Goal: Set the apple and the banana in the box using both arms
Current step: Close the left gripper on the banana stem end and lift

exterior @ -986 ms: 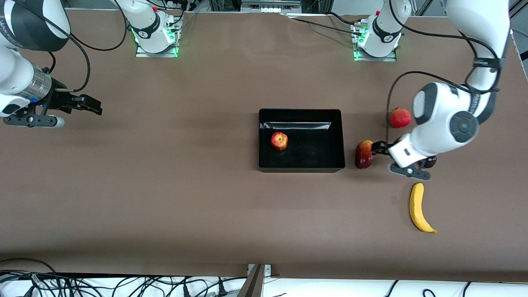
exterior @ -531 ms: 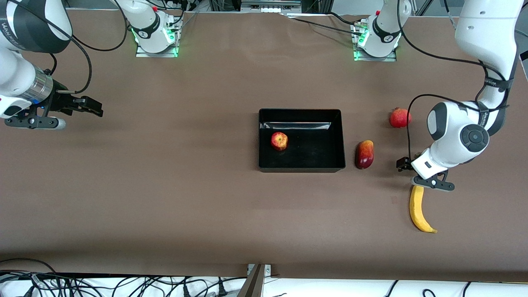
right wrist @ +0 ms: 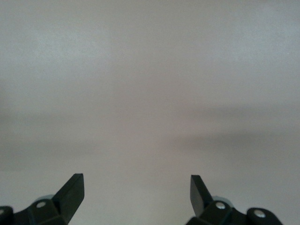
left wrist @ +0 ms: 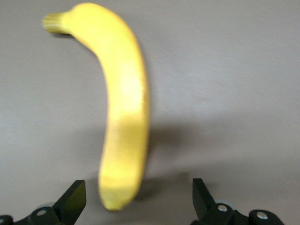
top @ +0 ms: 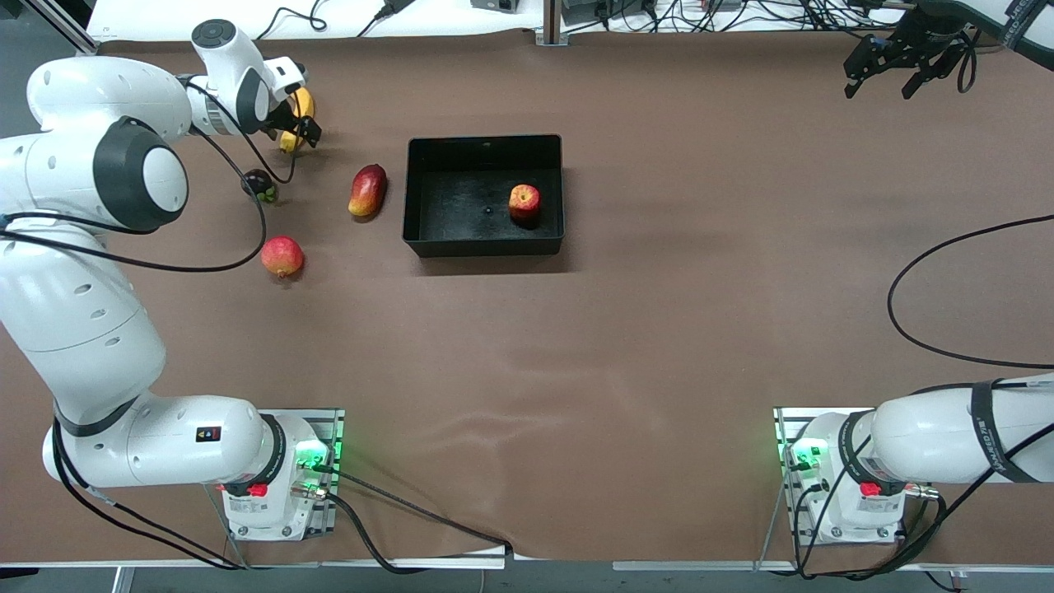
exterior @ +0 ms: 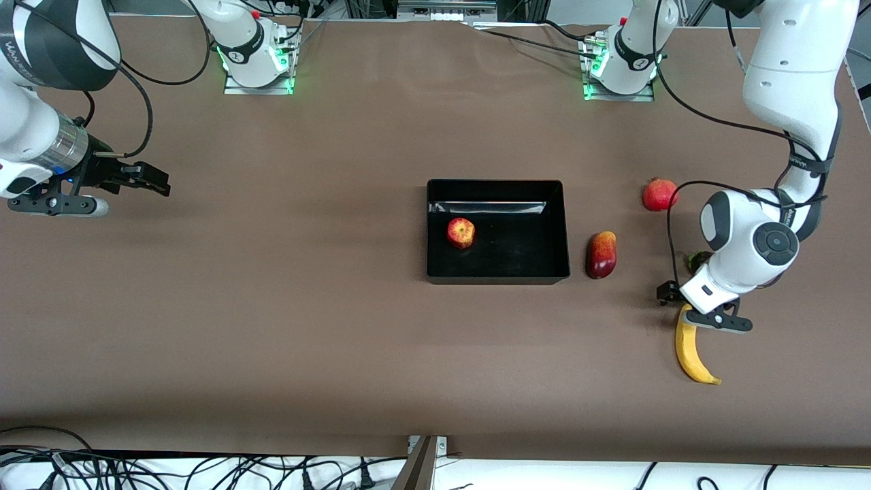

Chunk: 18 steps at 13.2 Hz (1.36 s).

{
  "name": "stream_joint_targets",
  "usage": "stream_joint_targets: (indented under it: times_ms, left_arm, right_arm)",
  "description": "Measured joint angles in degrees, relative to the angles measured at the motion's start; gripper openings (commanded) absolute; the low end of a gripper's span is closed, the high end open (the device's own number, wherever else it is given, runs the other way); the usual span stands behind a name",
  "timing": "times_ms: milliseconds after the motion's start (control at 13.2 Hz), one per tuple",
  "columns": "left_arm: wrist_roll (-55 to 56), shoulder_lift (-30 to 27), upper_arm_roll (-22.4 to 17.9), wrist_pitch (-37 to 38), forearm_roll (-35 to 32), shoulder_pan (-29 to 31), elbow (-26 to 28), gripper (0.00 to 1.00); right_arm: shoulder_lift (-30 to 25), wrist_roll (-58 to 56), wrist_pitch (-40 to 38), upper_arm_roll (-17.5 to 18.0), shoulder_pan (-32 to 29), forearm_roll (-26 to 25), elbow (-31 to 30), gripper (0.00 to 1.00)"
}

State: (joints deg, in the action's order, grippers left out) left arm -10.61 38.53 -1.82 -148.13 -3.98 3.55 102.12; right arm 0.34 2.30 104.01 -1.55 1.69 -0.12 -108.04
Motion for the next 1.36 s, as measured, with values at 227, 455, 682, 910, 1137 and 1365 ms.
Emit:
stream_joint_targets:
  times_ms: [227, 455, 682, 910, 1137, 1365]
  left_arm:
    - [0.1, 3.1, -0.3, -0.1, 0.0, 0.2, -4.8, 1.00]
    - [0.2, 5.0, -0.3, -0.1, 0.7, 0.2, -6.7, 0.81]
    - [-0.5, 5.6, -0.2, -0.1, 0.8, -0.2, -7.0, 0.00]
    - [-1.2, 5.8, -0.2, -0.1, 0.7, -0.6, -7.1, 0.00]
    - [-3.7, 5.5, -0.2, -0.2, 0.7, -0.7, -8.2, 0.00]
    - [-7.4, 1.5, 0.5, 5.9, 0.8, -0.6, -9.5, 0.00]
  right_arm:
    - [0.1, 0.0, 0.0, 0.0, 0.0, 0.0, 0.0, 1.00]
    - [0.2, 0.0, 0.0, 0.0, 0.2, 0.0, 0.0, 1.00]
    - [0.2, 0.0, 0.0, 0.0, 0.2, 0.0, 0.6, 1.00]
    - [0.2, 0.0, 0.0, 0.0, 0.2, 0.0, 0.6, 1.00]
    - [0.2, 0.0, -0.5, 0.0, 0.2, 0.0, 0.6, 1.00]
    - [0.2, 0.0, -0.6, 0.0, 0.2, 0.0, 0.6, 1.00]
